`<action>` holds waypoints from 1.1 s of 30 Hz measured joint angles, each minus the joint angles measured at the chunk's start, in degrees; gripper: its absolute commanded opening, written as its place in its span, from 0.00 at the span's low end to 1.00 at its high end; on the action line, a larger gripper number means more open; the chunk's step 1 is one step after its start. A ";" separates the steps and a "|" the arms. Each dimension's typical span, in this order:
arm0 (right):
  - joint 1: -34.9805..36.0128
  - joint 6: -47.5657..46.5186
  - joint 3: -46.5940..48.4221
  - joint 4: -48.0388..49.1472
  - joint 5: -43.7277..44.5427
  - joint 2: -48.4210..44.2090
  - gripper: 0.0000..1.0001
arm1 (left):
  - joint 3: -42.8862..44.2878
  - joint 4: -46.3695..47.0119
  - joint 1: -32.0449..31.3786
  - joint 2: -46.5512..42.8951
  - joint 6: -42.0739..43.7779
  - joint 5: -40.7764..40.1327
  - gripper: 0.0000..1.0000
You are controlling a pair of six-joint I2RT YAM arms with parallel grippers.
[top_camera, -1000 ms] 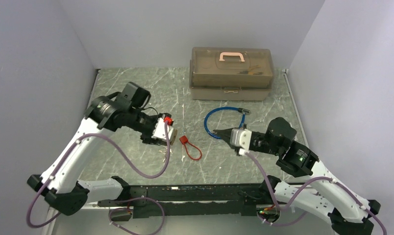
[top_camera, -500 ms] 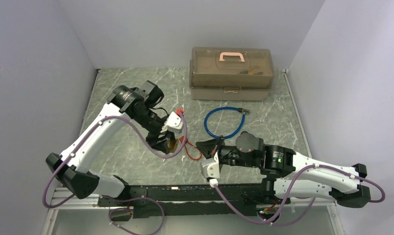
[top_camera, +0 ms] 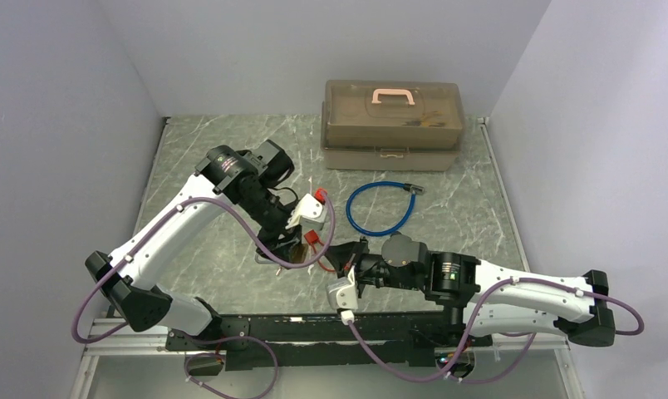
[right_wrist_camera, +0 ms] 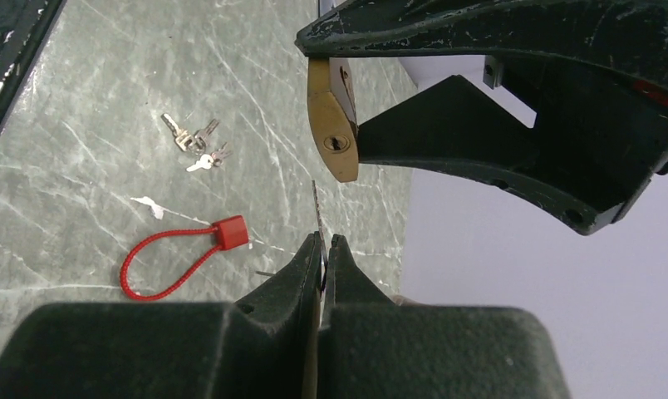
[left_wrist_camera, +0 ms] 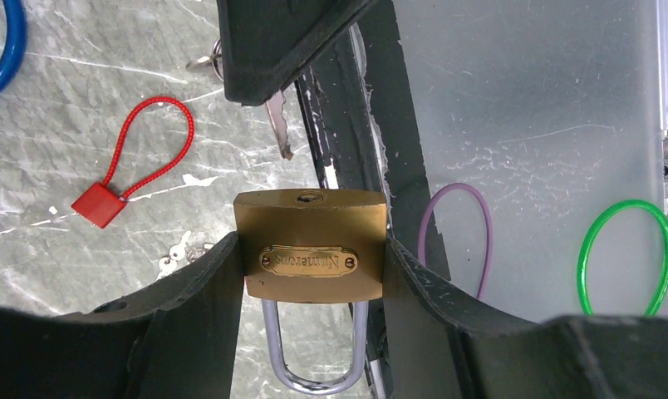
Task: Unlock with the key
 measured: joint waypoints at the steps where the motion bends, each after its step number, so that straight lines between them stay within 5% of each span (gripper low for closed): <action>1: 0.13 -0.04 -0.37 0.66 0.28 0.20 0.00 | 0.24 0.00 -0.37 0.00 -0.26 -0.24 0.00; 33: 1.51 -0.04 -3.96 9.75 2.67 0.35 0.00 | 1.09 2.58 -3.89 -0.20 -5.97 -5.35 0.00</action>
